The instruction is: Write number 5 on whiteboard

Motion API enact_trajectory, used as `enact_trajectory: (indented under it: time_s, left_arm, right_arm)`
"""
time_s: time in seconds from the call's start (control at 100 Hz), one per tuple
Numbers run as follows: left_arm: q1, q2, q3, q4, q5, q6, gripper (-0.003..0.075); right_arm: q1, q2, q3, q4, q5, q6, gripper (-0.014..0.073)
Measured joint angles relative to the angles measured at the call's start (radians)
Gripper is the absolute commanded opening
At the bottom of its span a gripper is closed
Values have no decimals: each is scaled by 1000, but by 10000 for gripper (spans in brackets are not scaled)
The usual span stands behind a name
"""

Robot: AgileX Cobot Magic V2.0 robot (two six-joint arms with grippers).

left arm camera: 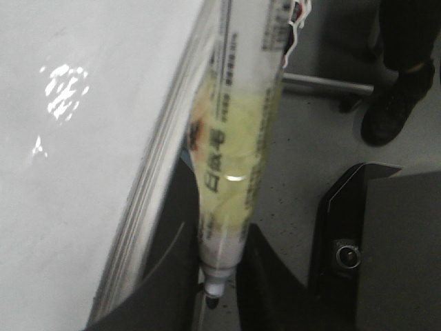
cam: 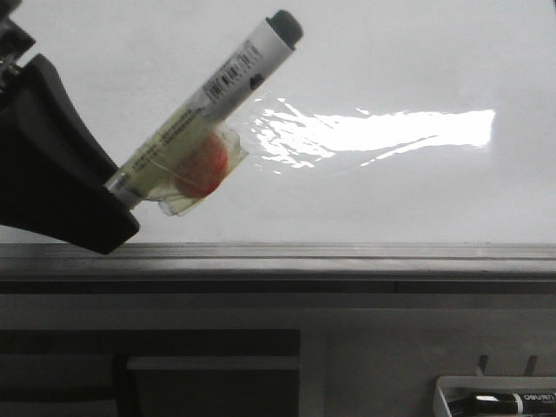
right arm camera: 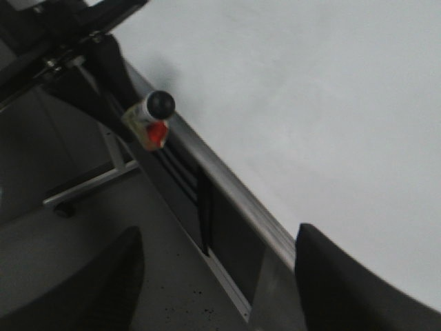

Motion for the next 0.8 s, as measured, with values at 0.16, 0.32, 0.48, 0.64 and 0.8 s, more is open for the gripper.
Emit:
enact_trajectory:
  time_s: [0.16, 0.32, 0.48, 0.64, 0.8]
  left_arm:
    - [-45, -48, 0, 31, 2, 140, -20]
    - [-70, -50, 0, 33, 4, 174, -20]
    - [-73, -52, 0, 35, 4, 178, -20]
    - [-73, -52, 0, 37, 4, 180, -20]
    - [-73, -52, 0, 37, 4, 180, -20]
  right_arm:
    - [186, 94, -1, 20, -114, -73, 420]
    - [347, 182, -1, 30, -273, -116, 420]
    - [424, 276, -30, 36, -358, -122, 420]
    - [436, 377, -86, 38, -373, -122, 420]
    - [436, 458, -133, 54, -376, -122, 420]
